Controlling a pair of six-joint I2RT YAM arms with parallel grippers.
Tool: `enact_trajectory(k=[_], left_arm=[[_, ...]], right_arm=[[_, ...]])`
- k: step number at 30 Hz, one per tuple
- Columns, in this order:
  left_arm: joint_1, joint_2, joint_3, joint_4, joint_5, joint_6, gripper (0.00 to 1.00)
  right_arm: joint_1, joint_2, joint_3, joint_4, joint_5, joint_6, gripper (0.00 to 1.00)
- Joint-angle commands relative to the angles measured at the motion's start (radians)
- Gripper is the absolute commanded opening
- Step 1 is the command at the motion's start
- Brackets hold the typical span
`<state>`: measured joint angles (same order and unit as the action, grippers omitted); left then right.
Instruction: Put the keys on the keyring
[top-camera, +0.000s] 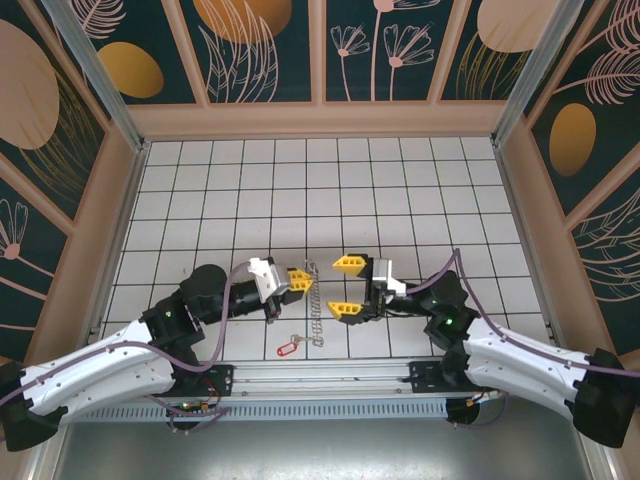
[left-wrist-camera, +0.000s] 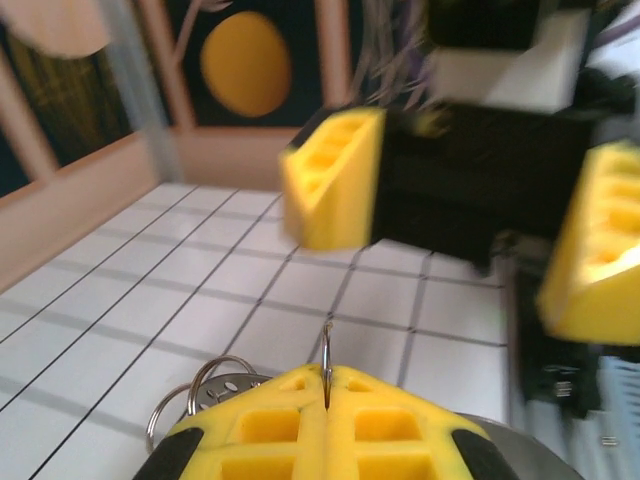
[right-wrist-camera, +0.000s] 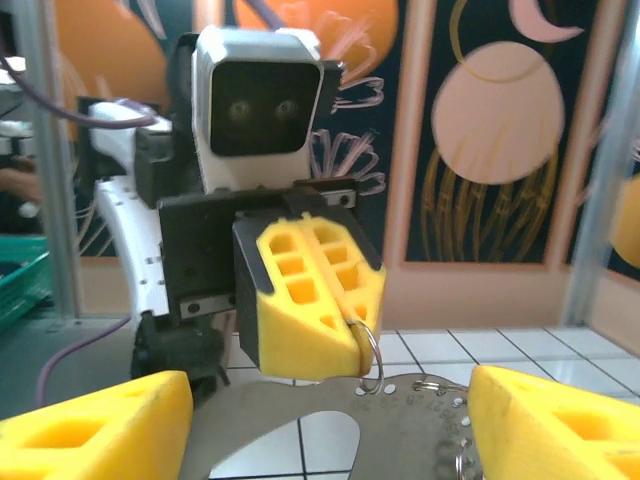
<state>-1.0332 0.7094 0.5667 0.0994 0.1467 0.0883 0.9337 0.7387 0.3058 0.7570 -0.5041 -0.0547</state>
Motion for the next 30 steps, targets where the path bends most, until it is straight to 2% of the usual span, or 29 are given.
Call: enact_trajectory(k=[1,4,6,11,16,20,24,30], left_arm=[[0.002,-0.003,0.025,-0.03,-0.308,-0.023,0.0],[0.004,-0.016,0.001,-0.023,-0.466,-0.049,0.0],[0.02,-0.022,-0.005,-0.032,-0.521,-0.075,0.0],[0.113,-0.027,-0.01,-0.08,-0.52,-0.172,0.0],[0.142,-0.027,-0.035,-0.109,-0.539,-0.25,0.0],[0.146,-0.062,-0.056,-0.139,-0.566,-0.285,0.0],[0.146,-0.112,-0.063,-0.2,-0.631,-0.292,0.0],[0.145,-0.18,-0.104,-0.211,-0.731,-0.286,0.0]], right_arm=[[-0.003,-0.058,0.047,-0.268,0.215,-0.007,0.76],[-0.003,-0.086,0.053,-0.429,0.291,0.022,0.76],[0.0,-0.084,0.055,-0.511,0.318,0.038,0.77],[0.071,0.025,0.071,-0.589,0.402,0.05,0.77],[0.152,0.2,0.115,-0.589,0.428,0.077,0.72],[0.203,0.343,0.181,-0.626,0.416,0.216,0.64],[0.29,0.443,0.249,-0.688,0.432,0.385,0.62],[0.335,0.583,0.319,-0.704,0.409,0.541,0.56]])
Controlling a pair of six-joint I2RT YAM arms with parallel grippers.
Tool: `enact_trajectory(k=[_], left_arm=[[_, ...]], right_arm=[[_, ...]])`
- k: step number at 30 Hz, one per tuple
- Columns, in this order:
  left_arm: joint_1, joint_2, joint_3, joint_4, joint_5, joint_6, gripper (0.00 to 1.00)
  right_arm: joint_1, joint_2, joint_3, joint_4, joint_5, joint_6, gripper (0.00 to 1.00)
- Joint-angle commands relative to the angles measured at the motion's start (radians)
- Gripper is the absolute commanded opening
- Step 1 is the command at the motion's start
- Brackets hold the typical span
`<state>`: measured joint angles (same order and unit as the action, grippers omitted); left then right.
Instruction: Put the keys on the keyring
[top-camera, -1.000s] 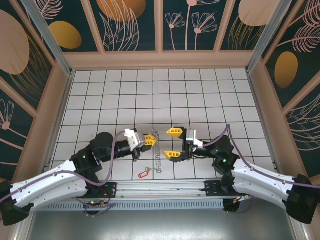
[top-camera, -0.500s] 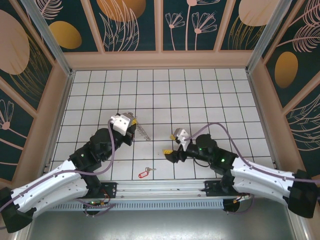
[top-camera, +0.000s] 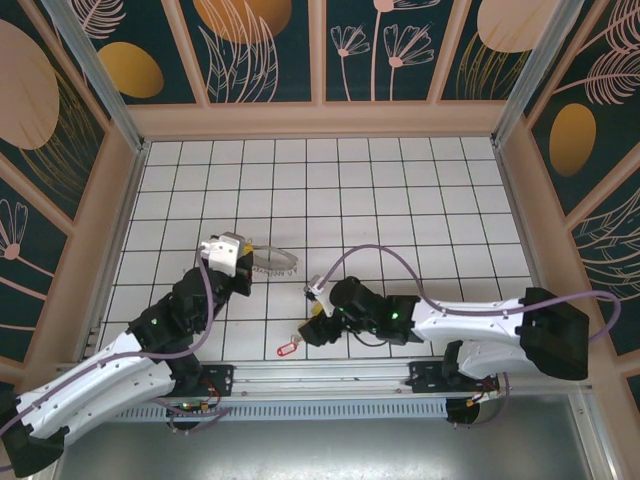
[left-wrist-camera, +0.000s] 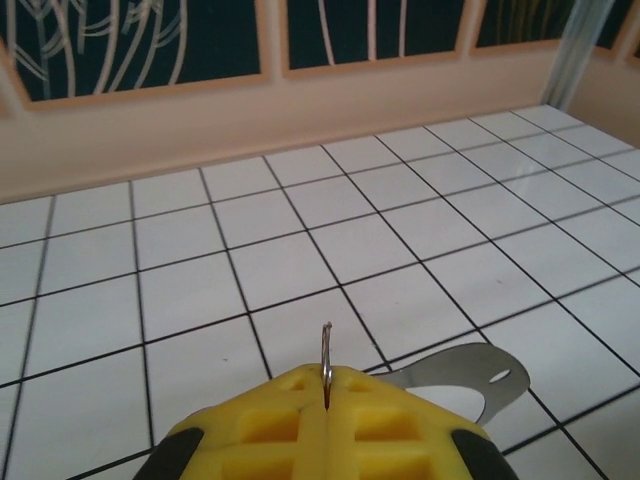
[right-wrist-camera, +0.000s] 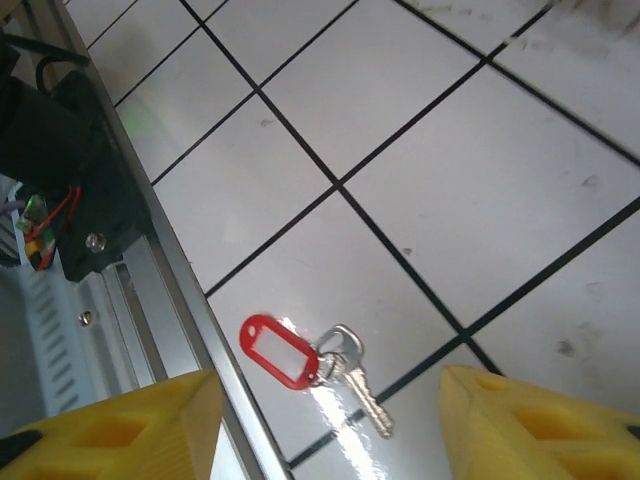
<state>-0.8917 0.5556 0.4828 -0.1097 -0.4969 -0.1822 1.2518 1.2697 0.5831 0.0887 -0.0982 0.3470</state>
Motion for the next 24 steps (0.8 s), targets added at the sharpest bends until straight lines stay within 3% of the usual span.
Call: enact_trajectory(k=[1,9,15,24], left_arm=[[0.004,-0.03,-0.024,-0.001,-0.097,-0.013,0.0],[0.005,-0.088,-0.089,0.054,-0.097,-0.01,0.0],[0.004,-0.12,-0.098,0.058,-0.098,0.016,0.0],[0.005,-0.159,-0.107,0.059,-0.084,0.032,0.0]], right_arm=[[0.018,0.071,0.048,-0.039,-0.003,0.153,0.55],[0.041,0.236,0.169,-0.12,-0.03,0.201,0.43],[0.066,0.268,0.193,-0.179,-0.008,0.24,0.37],[0.081,0.33,0.234,-0.202,0.012,0.239,0.35]])
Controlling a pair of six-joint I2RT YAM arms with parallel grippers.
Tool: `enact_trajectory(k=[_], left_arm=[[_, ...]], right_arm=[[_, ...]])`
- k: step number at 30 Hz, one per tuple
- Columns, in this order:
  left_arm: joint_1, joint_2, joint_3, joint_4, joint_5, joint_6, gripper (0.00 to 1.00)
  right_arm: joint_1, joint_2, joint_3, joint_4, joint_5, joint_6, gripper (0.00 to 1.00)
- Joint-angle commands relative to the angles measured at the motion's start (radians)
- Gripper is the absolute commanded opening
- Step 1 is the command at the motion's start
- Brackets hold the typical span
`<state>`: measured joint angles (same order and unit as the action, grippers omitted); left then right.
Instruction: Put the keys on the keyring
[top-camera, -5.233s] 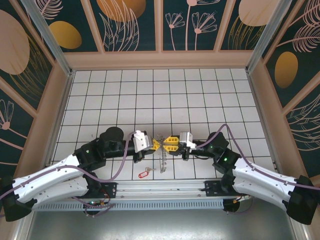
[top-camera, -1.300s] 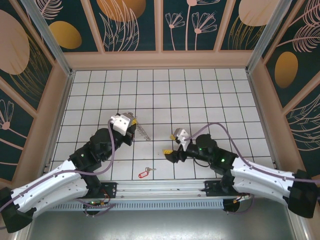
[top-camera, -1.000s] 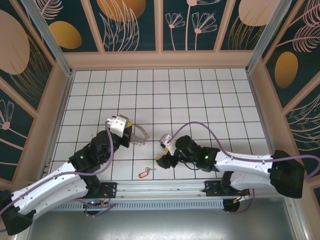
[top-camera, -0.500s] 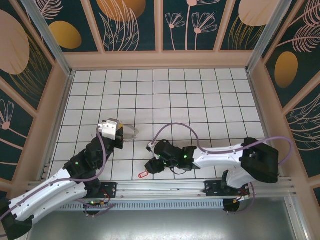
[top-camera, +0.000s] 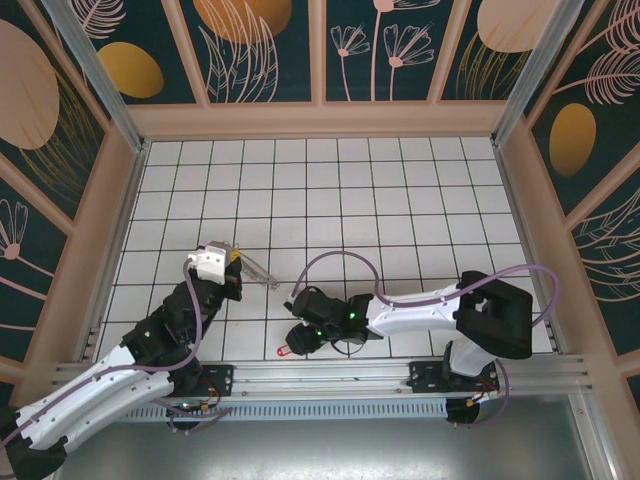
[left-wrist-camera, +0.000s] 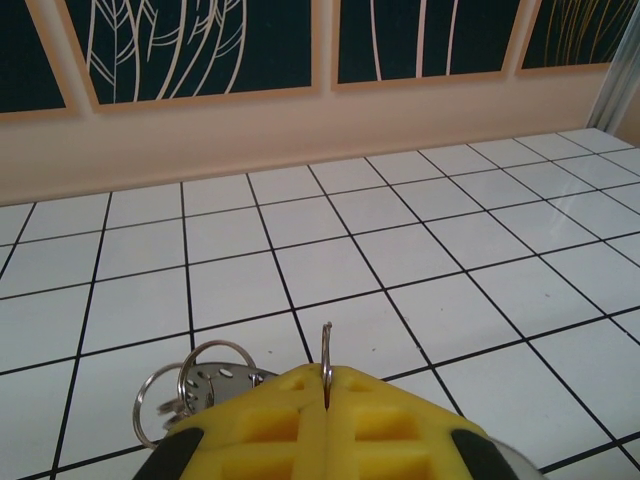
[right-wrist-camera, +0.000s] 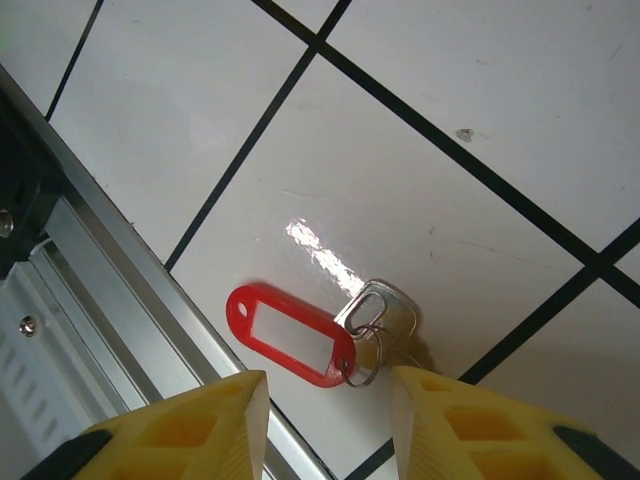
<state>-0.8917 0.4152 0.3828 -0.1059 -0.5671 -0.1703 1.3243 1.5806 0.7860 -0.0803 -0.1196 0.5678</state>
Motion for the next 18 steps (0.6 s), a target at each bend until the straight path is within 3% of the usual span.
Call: enact_trajectory(k=[1,18], left_arm=[[0.004,-0.021,-0.008,0.055,-0.011,0.02,0.0],[0.004,-0.023,-0.01,0.069,0.009,0.034,0.0]], right_arm=[[0.009,0.023,0.032,-0.035,0.033,0.017,0.35],[0.01,0.076,0.039,-0.005,0.023,0.015,0.3]])
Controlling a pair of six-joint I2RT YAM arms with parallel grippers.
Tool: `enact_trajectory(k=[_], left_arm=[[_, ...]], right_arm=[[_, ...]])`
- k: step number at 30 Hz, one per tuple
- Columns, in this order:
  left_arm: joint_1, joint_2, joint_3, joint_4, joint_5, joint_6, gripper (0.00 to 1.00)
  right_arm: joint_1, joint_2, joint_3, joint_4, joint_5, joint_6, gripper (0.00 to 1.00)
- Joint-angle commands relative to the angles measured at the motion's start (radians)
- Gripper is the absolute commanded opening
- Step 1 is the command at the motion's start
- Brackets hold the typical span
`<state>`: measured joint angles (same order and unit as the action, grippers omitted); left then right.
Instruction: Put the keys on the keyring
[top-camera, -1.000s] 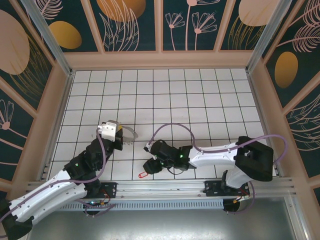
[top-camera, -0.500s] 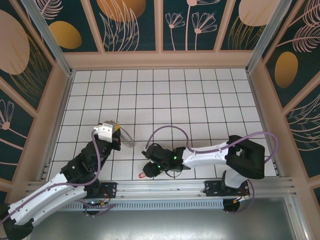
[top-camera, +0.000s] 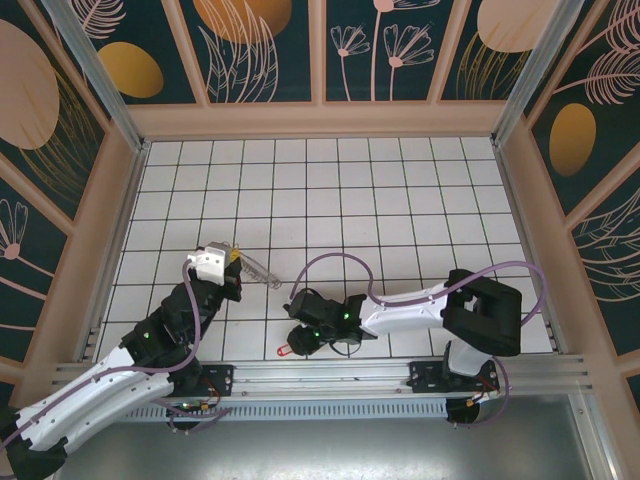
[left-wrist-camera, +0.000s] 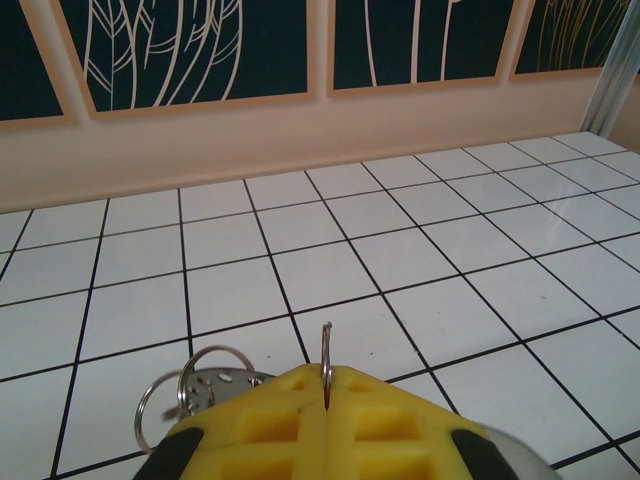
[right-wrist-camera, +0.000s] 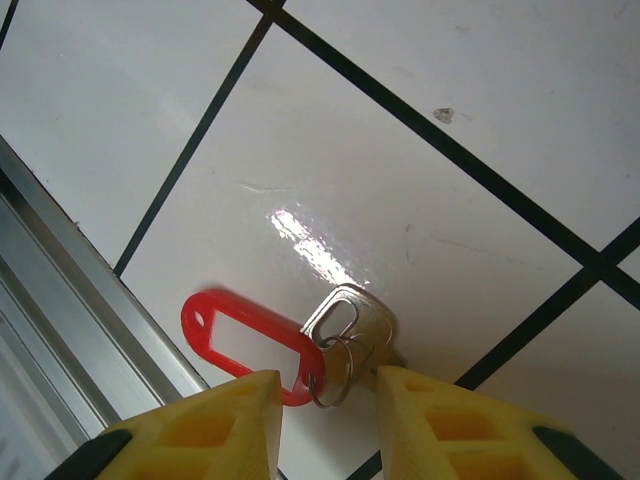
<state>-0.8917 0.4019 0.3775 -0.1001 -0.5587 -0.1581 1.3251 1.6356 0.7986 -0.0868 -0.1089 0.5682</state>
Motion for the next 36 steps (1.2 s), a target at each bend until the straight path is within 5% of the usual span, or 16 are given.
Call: enact_trajectory(k=[1,36], left_arm=[[0.004,-0.009,-0.006,0.063,0.003,0.022,0.0],[0.004,0.0,-0.014,0.057,0.008,0.02,0.0]], right_arm=[[0.009,0.023,0.025,0.006,0.011,0.015,0.3],[0.01,0.042,0.048,0.023,0.02,0.0,0.18]])
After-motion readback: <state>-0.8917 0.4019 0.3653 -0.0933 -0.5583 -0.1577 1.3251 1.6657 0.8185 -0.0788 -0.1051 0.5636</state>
